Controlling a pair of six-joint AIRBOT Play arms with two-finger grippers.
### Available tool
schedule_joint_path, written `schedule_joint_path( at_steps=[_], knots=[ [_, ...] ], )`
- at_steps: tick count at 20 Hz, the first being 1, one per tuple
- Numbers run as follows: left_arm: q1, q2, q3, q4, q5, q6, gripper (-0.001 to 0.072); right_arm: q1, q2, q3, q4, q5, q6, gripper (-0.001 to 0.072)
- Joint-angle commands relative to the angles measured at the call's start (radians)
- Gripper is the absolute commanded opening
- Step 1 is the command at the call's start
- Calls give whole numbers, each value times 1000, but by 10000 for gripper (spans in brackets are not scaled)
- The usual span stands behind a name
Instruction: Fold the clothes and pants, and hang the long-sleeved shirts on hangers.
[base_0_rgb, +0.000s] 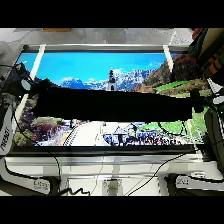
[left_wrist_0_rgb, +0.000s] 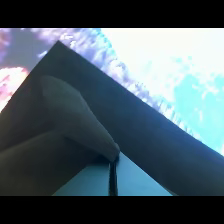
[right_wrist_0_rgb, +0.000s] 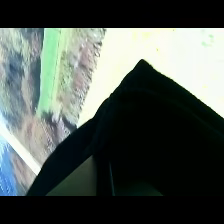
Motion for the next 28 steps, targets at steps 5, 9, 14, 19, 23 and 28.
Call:
schedule_joint_path(
  at_steps=[5,9,14,19,23,28],
  knots=[
    [-15,-41,1,-27,175,-8,6,13,-37,2,101,-191,127,17],
    [-39,-53,1,-134,282,-8,8,59,-38,2,113,-329,126,20],
    [-82,-61,1,-134,312,0,719,128,-40,2,90,-527,121,619],
    [-47,-3,1,-71,119,0,714,112,-27,2,71,-494,121,619],
    [60,23,1,11,-325,6,565,57,-12,2,-25,-332,118,618],
    [141,130,-109,17,-492,85,564,-63,-12,2,-68,-79,-265,617]
  ],
)
